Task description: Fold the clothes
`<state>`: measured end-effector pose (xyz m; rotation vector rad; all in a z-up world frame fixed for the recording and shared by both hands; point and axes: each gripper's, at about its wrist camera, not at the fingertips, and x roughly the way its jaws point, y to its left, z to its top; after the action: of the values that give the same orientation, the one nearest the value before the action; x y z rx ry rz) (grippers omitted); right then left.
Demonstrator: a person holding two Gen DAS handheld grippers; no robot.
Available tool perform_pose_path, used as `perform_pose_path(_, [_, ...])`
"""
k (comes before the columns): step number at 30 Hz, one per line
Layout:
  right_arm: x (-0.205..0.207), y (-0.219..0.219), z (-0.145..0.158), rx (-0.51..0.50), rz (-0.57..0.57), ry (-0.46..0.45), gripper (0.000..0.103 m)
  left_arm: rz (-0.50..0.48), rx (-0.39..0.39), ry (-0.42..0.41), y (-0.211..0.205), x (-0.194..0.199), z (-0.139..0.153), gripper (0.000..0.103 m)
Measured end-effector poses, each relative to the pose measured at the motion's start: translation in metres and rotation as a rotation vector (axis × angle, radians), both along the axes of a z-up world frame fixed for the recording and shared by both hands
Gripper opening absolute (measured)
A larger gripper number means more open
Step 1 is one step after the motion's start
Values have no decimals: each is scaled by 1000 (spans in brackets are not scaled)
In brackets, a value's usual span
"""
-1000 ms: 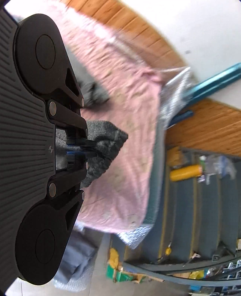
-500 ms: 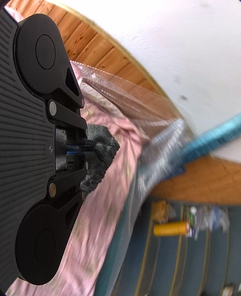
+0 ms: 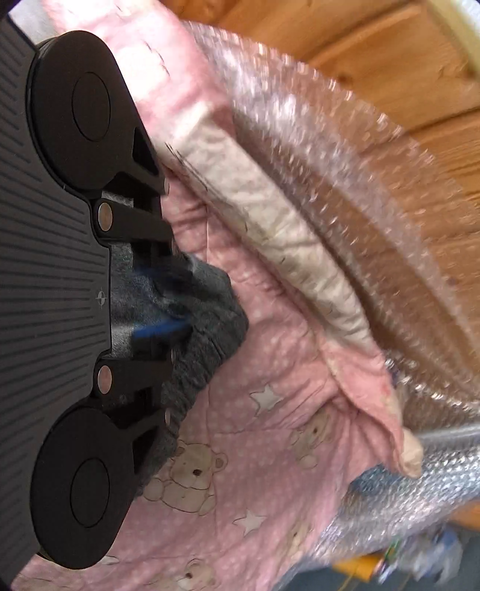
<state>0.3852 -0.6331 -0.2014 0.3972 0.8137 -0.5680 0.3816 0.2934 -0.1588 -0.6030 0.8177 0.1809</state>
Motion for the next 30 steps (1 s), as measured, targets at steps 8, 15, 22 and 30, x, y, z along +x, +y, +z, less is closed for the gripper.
perform_pose_path(8, [-185,-8,54,-173,-22,19,79,-33,39,2,20,-128,44,50])
perform_pose_path(15, [-345,-2,42,-101,-166,191,79,-244,68,120,-28,-187,22,61])
perform_pose_path(22, [-389,18,7,174,-202,87,79,-435,99,77,-72,-188,-10,63])
perform_pose_path(30, [-385,44,-12,231,-138,-7,87,-554,106,18,-95,-183,-7,9])
